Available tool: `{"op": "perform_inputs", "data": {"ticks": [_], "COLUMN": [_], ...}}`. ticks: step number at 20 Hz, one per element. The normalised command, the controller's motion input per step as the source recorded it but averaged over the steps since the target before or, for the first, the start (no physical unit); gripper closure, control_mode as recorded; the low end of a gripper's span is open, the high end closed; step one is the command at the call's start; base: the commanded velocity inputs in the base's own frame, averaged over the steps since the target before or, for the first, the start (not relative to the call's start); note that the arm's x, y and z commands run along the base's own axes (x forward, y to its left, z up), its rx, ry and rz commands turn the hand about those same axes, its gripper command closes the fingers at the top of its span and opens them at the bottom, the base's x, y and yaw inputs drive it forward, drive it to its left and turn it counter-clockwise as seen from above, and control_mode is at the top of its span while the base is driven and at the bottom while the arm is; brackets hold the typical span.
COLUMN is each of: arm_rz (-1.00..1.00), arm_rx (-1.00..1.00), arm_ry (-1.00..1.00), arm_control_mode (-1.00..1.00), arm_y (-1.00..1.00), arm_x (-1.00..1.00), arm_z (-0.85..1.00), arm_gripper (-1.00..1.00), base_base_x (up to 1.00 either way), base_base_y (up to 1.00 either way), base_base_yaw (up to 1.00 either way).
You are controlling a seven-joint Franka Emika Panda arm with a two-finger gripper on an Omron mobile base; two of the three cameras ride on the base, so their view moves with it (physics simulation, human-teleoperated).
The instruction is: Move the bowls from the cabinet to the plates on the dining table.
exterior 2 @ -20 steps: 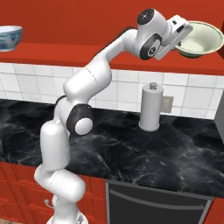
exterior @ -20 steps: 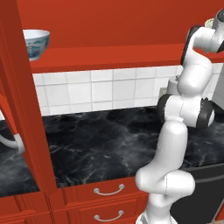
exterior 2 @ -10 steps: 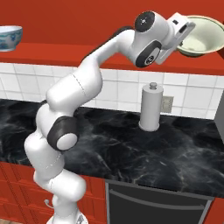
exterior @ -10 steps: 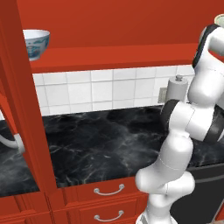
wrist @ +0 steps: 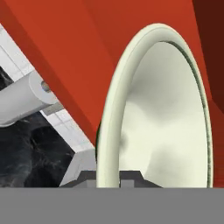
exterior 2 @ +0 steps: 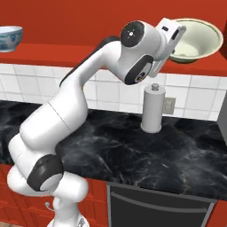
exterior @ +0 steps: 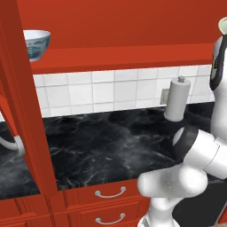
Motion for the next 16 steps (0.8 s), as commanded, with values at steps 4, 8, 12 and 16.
{"op": "perform_inputs", "data": {"ticks": [4,8,12,16], "arm_rz": [0.11,0.11,0.12,0.15], "arm_rx": [-0.16,-0.16,-0.12,-0.09], "arm_ry": [0.03,0.03,0.04,0.08], "arm_control_mode": [-1.00,-1.00,-1.00,-1.00], "arm_y": [0.57,0.60,0.57,0.57], "arm_x": [-0.74,-0.70,-0.61,-0.54], "arm_z": [0.00,0.01,0.12,0.21], "arm_gripper": [1.00,1.00,1.00,1.00], "base_base_x": [0.00,0.00,0.00,0.00], "base_base_y": [0.00,0.00,0.00,0.00], "base_base_yaw": [0.00,0.00,0.00,0.00]}}
